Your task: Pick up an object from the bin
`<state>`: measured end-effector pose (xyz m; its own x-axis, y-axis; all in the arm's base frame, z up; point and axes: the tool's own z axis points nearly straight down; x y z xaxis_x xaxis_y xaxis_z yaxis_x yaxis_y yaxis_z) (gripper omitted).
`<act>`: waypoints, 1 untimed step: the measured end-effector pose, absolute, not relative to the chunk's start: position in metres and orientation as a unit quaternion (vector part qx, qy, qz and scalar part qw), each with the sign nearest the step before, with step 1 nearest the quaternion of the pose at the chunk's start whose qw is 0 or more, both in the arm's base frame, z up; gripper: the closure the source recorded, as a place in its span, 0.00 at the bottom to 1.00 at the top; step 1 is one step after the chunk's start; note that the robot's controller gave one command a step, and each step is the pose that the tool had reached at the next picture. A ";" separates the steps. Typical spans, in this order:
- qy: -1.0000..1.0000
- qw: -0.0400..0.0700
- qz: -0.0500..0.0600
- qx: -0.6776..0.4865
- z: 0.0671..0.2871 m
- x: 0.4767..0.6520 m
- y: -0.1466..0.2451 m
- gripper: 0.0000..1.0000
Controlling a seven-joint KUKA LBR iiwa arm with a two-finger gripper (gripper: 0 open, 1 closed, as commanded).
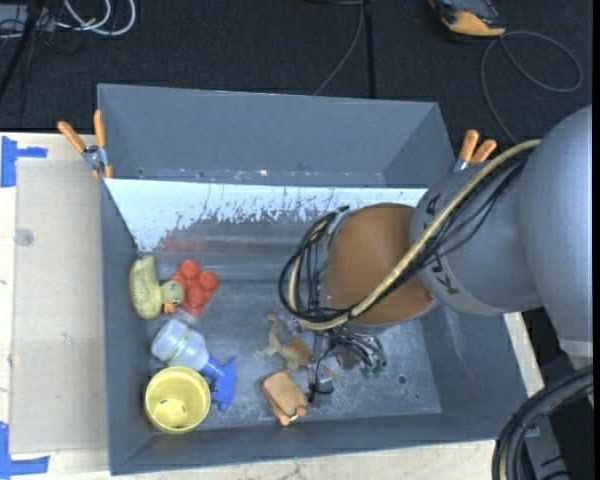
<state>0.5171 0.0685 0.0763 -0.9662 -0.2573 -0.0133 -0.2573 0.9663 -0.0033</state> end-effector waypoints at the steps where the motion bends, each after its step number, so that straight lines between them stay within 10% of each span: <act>1: 0.981 0.014 -0.001 -0.192 0.074 0.502 0.116 1.00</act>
Offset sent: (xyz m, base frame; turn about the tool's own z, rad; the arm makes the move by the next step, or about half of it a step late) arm 0.0000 0.0000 0.0000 0.0000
